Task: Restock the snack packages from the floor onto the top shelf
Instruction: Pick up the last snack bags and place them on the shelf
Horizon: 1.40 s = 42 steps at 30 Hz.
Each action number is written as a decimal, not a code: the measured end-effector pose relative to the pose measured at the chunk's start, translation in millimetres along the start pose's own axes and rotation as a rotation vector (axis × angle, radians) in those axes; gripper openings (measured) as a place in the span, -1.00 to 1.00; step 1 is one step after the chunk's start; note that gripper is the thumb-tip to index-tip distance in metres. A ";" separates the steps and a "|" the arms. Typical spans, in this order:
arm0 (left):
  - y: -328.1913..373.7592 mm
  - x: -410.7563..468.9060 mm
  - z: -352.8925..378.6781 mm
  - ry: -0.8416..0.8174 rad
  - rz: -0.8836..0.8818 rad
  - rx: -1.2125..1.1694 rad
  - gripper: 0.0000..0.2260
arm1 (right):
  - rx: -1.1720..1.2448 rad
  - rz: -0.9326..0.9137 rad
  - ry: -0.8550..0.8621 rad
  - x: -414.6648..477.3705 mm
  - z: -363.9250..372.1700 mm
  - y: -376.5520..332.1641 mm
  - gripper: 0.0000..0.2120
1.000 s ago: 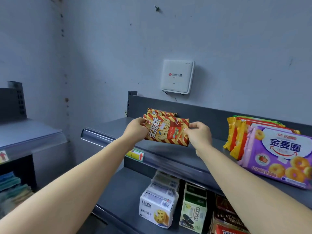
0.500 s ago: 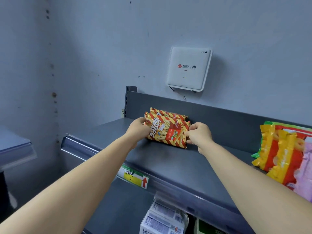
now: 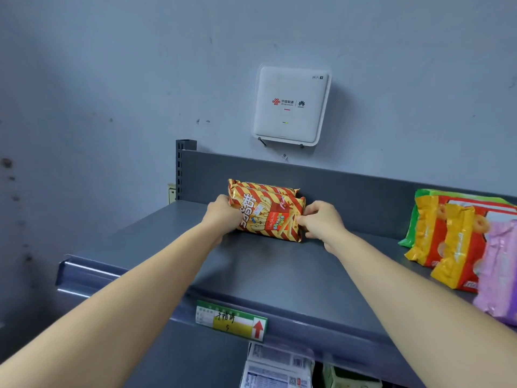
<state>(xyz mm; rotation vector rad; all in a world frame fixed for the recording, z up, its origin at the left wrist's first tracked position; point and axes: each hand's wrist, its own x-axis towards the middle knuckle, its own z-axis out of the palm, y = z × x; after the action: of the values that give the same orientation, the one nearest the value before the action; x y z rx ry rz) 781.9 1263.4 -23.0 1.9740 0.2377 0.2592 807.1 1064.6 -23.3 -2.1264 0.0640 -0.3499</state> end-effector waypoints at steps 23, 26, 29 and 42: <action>107.5 -166.4 136.7 -0.323 0.870 0.494 -0.72 | -0.721 -0.109 0.385 -180.4 -209.3 53.0 -0.84; 126.0 -222.4 177.0 -0.405 0.957 0.505 -0.71 | -0.770 0.013 0.426 -231.9 -269.4 79.1 -0.83; 141.0 -288.5 216.0 -0.474 1.042 0.501 -0.70 | -0.827 0.142 0.471 -292.2 -332.5 108.8 -0.80; 154.3 -578.0 370.6 -0.818 1.339 0.482 -0.76 | -0.895 0.729 0.598 -593.5 -534.4 233.4 -0.75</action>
<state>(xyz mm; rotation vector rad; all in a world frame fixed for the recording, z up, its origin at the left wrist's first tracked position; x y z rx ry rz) 343.4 715.0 -71.4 2.2305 -1.7139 0.2038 113.6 607.9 -76.5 -2.5492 1.5392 -0.5595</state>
